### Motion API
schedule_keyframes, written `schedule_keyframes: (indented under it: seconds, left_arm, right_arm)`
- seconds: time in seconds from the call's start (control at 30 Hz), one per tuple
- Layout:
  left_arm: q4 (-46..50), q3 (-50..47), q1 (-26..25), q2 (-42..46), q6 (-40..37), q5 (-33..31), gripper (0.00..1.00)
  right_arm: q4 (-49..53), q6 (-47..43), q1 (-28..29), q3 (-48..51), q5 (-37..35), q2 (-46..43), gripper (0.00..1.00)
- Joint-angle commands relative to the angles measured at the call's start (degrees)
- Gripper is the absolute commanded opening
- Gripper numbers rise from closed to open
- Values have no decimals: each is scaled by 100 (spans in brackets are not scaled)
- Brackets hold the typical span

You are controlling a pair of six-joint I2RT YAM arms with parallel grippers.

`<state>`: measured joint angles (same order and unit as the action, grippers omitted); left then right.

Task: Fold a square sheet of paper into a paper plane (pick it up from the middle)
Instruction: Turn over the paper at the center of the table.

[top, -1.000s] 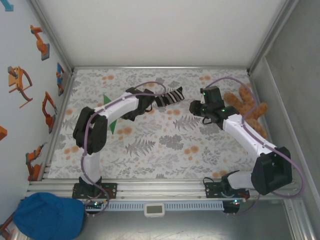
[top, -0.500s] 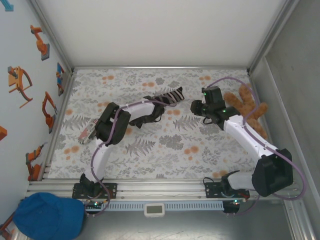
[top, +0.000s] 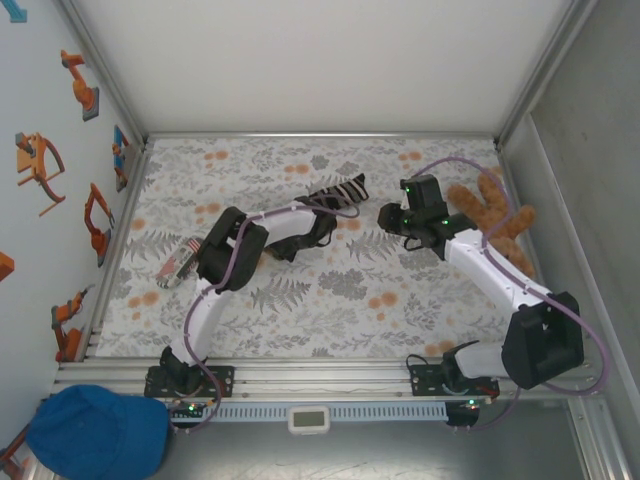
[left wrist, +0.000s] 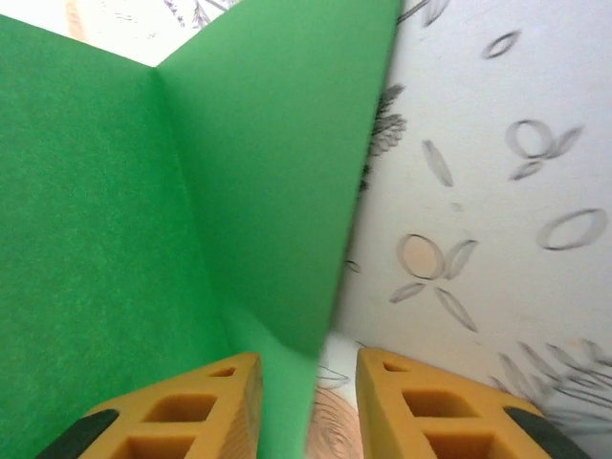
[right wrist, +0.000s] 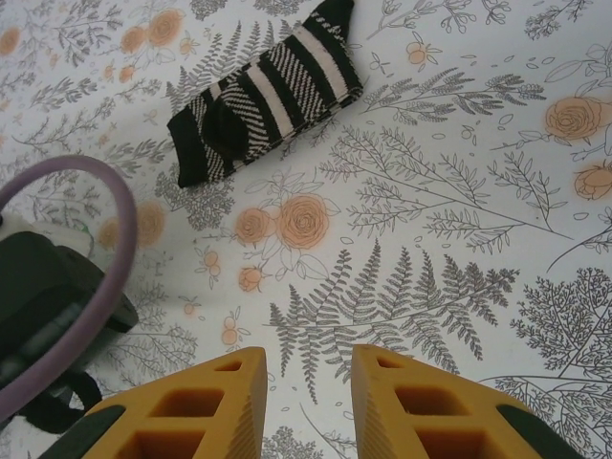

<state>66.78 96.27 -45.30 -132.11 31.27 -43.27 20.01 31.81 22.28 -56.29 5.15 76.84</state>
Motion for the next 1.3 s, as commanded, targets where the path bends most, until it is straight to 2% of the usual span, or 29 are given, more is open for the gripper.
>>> schedule_keyframes:
  seconds: [0.0, 0.13, 0.27, 0.33, 0.5, 0.7, 0.8, 0.93, 1.07, 1.27]
  left_arm:
    - [-395, 17, -137, 422, 41, 905, 35]
    - [-909, -213, -214, 1057, 140, 1919, 40]
    - [-2057, -890, -243, 1927, 303, 3445, 47]
    - [-2647, -1364, -221, 2383, 452, 3953, 52]
    - [-3649, -2516, 183, 3497, 921, 4459, 63]
    - [-5079, -4195, 1217, 4354, 1603, 5146, 70]
    - [-5320, -4440, 1602, 4263, 1747, 5326, 72]
    - [-5294, -4355, 1829, 3970, 1732, 5128, 73]
    - [-5053, -4185, 1936, 3851, 1513, 4626, 74]
    - [-4943, -4115, 2005, 3803, 1303, 4555, 74]
  right_arm:
    - [-133, 133, -29, 72, -21, 31, 29]
    - [-221, 223, -31, 124, -110, 27, 29]
    - [-282, 279, -29, 103, -44, 144, 29]
    - [-342, 316, -31, 109, 11, 206, 29]
    - [-578, 344, -30, 203, 117, 264, 35]
    - [-1092, 370, -16, 484, 227, 100, 46]
    - [-1342, 497, -14, 569, 364, 64, 47]
    - [-1408, 529, -22, 459, 711, 189, 45]
    - [-1434, 598, -22, 345, 1060, 308, 45]
    - [-1184, 551, -20, 209, 1020, 461, 46]
